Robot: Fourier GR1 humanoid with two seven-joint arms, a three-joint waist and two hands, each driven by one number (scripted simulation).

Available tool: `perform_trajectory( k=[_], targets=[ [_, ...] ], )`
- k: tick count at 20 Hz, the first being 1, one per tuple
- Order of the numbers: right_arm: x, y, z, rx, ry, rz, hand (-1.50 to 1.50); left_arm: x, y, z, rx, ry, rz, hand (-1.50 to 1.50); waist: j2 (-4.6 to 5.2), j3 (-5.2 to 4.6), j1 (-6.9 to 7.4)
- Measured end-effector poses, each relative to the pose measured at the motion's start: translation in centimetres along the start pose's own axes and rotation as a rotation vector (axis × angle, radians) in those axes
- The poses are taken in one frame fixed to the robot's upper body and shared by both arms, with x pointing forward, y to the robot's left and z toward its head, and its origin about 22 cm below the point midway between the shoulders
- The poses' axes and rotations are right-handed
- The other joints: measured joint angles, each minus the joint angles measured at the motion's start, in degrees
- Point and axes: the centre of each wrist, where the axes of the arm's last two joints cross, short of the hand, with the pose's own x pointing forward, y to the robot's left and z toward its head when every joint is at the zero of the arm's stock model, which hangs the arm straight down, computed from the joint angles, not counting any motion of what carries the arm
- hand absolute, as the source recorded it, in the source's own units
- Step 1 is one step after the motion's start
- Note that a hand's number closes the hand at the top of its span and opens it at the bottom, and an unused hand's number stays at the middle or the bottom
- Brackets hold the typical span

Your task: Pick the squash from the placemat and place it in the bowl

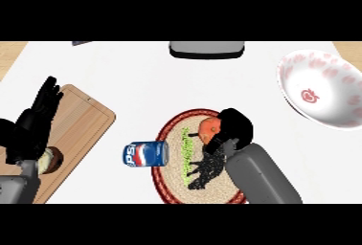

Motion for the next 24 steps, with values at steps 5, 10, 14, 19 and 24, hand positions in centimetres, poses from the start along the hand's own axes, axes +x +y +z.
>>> perform_trajectory(
  k=[5,10,14,19,24],
  targets=[
    [0.2,0.4,-0.9,-0.026,-0.004,0.000,1.50,0.9,-0.1,-0.2,-0.002,-0.004,0.005,0.00,-0.41,-0.33,-0.12],
    [0.6,0.5,-1.1,-0.070,-0.017,-0.006,1.50,0.2,-0.9,-0.5,0.006,0.005,0.004,0.00,-0.31,-0.16,-0.20],
    [1.5,-0.9,-2.9,-0.107,-0.035,0.023,1.50,0.3,-0.9,-0.5,-0.001,-0.001,0.007,0.00,0.00,0.05,0.21],
    [2.7,-5.0,-5.6,-0.172,-0.097,0.091,1.50,0.7,-0.6,-0.7,-0.009,-0.010,0.006,0.00,0.51,0.22,0.94],
    [4.9,-8.2,-4.9,-0.306,-0.139,0.126,1.50,0.6,-0.4,-0.9,0.003,-0.006,0.003,0.00,0.42,0.25,0.44]
  ],
)
